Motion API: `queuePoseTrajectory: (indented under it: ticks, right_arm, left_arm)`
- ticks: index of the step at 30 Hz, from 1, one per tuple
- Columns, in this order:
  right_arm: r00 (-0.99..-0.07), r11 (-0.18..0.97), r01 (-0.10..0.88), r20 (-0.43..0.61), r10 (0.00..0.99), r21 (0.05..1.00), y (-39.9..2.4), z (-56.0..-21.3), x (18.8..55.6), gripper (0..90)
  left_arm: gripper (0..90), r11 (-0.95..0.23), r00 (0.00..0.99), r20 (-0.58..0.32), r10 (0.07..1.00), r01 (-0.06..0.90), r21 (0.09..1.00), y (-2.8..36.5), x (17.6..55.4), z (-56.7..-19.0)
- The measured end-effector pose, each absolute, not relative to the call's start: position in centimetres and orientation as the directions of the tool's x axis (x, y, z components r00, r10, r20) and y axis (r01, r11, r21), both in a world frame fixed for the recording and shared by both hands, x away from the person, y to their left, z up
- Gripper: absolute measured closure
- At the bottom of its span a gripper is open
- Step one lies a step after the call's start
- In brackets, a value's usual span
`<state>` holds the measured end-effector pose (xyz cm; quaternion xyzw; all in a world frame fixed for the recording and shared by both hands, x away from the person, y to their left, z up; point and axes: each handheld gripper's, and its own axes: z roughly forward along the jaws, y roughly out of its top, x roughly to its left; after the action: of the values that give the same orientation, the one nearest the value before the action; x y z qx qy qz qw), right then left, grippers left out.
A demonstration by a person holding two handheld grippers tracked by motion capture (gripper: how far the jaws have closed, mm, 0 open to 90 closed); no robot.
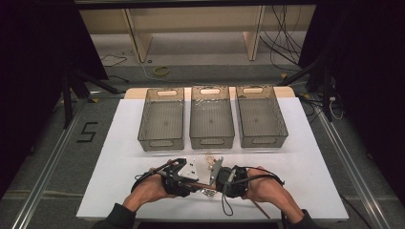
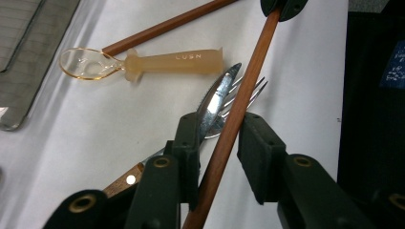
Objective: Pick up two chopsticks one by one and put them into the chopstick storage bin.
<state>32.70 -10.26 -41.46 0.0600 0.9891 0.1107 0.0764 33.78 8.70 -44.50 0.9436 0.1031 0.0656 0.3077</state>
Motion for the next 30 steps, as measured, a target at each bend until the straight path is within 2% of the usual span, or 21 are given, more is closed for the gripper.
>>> queuePoseTrajectory:
  ticks: [10,18,21,23,24,30]
  right_arm:
    - [-0.985,0.977,0.054,-0.149,0.086,0.208,-10.3,-41.6,32.5,85.2]
    - [-0.985,0.977,0.022,-0.164,0.057,0.211,-10.6,-41.7,32.7,81.7]
    - [-0.983,0.97,0.065,-0.154,0.103,0.236,-10.8,-41.6,33.1,78.4]
    - [-0.979,0.959,0.097,-0.146,0.14,0.268,-11.1,-41.2,33.4,71.5]
    - [-0.974,0.945,0.127,-0.143,0.176,0.303,-11.6,-40.7,33.8,64.2]
    - [-0.949,0.888,0.221,-0.12,0.291,0.404,-12.7,-39.5,34.3,56.2]
  left_arm:
    - [76.5,-0.819,0.982,0.067,0.175,0.107,0.564,8.3,33.3,-44.6]
    - [82.7,-0.822,0.992,0.03,0.126,0.087,0.562,8.3,33.0,-44.7]
    - [82.9,-0.814,0.989,0.033,0.143,0.099,0.573,8.5,33.1,-44.7]
    - [83.0,-0.808,0.986,0.025,0.166,0.121,0.577,8.7,33.3,-44.9]
    - [83.0,-0.799,0.983,0.016,0.183,0.139,0.585,8.8,33.4,-44.9]
    - [83.1,-0.782,0.966,0.012,0.256,0.201,0.59,9.8,34.3,-44.9]
